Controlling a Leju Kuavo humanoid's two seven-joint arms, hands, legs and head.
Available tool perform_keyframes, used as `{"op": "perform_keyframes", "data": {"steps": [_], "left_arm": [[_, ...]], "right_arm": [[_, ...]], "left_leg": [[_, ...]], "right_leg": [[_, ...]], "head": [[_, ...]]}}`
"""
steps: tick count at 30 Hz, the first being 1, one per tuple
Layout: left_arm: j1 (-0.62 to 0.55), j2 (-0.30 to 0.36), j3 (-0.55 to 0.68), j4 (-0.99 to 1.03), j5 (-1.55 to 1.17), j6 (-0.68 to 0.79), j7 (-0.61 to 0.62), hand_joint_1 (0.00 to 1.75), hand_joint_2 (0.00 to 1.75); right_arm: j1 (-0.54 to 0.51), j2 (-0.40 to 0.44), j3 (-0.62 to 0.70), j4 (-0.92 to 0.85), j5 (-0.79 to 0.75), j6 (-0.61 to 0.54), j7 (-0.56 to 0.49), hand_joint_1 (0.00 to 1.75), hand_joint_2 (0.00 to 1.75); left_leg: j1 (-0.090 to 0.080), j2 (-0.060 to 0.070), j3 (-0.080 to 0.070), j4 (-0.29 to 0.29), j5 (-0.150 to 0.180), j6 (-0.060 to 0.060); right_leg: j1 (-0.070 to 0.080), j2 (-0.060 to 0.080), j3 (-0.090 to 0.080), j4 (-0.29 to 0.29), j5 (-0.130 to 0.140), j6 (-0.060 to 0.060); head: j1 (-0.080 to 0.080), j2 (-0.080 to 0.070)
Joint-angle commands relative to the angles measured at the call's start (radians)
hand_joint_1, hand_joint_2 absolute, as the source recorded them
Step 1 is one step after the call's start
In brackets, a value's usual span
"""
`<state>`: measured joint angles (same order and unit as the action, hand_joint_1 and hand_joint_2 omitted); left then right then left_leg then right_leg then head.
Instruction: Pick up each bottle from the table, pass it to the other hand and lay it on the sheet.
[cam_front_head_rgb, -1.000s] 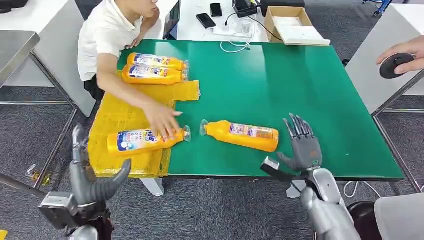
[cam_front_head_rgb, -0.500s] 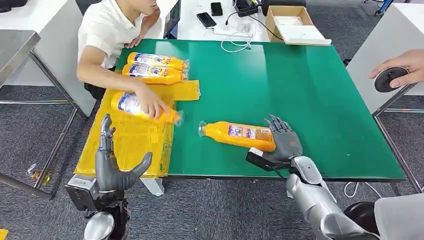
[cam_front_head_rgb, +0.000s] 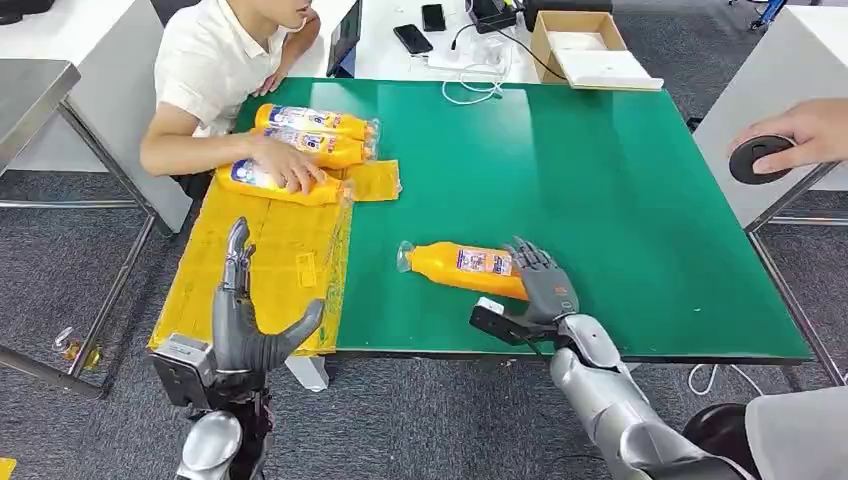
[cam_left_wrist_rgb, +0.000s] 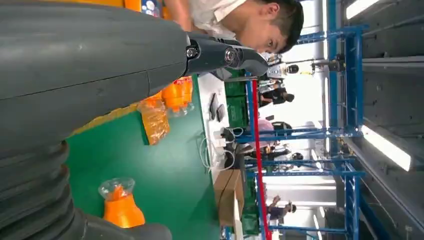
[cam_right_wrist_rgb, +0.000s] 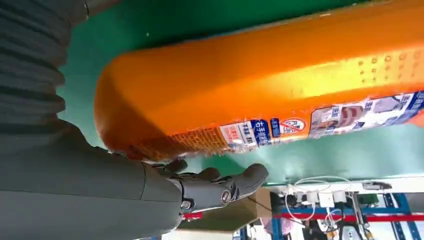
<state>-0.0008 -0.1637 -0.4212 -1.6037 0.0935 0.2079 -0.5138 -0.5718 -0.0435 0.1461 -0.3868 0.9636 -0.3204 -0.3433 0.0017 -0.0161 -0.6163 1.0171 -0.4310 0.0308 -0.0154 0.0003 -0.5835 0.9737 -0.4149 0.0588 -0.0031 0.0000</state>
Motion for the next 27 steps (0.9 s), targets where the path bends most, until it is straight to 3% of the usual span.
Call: {"op": "perform_keyframes", "data": {"steps": [1, 4, 9, 10, 11, 27], "left_arm": [[-0.059, 0.024, -0.028, 0.081, 0.027, -0.013, 0.027, 0.00, 1.75], [-0.063, 0.028, -0.027, 0.080, 0.030, -0.015, 0.042, 0.00, 1.75], [-0.053, 0.032, -0.025, 0.069, 0.030, -0.017, 0.049, 0.00, 1.75], [-0.054, 0.032, -0.025, 0.070, 0.031, -0.019, 0.051, 0.00, 1.75], [-0.054, 0.032, -0.025, 0.072, 0.031, -0.021, 0.052, 0.00, 1.75], [-0.055, 0.032, -0.021, 0.075, 0.038, -0.028, 0.050, 0.00, 1.75]], "right_arm": [[-0.086, 0.016, 0.008, 0.109, 0.035, 0.099, 0.220, 0.00, 1.75], [-0.102, 0.005, 0.043, 0.125, 0.089, 0.177, 0.374, 0.00, 1.75], [-0.092, -0.002, 0.039, 0.118, 0.096, 0.188, 0.409, 0.05, 1.75], [-0.090, -0.005, 0.037, 0.118, 0.094, 0.190, 0.406, 1.38, 1.75], [-0.086, -0.007, 0.028, 0.118, 0.088, 0.188, 0.404, 1.69, 1.75], [-0.059, -0.022, 0.000, 0.122, 0.062, 0.189, 0.340, 1.75, 1.75]], "left_leg": [[0.000, 0.002, 0.004, -0.001, -0.001, -0.002], [0.000, 0.003, 0.005, 0.000, -0.001, -0.002], [0.000, 0.001, 0.007, -0.002, -0.001, -0.002], [0.000, 0.000, 0.007, -0.001, 0.000, -0.001], [0.000, 0.000, 0.007, -0.001, 0.000, -0.001], [0.001, -0.001, 0.008, -0.001, 0.000, -0.001]], "right_leg": [[0.000, 0.001, 0.003, 0.000, -0.001, -0.003], [0.000, 0.002, 0.003, 0.001, -0.001, -0.003], [0.001, 0.000, 0.006, -0.001, -0.001, -0.003], [0.000, -0.001, 0.006, -0.001, -0.001, -0.002], [0.000, -0.001, 0.006, -0.001, -0.001, -0.002], [0.001, -0.002, 0.008, -0.002, -0.001, -0.002]], "head": [[0.000, 0.000], [0.000, 0.000], [0.000, 0.000], [0.001, 0.000], [0.000, 0.000], [0.000, 0.000]]}}
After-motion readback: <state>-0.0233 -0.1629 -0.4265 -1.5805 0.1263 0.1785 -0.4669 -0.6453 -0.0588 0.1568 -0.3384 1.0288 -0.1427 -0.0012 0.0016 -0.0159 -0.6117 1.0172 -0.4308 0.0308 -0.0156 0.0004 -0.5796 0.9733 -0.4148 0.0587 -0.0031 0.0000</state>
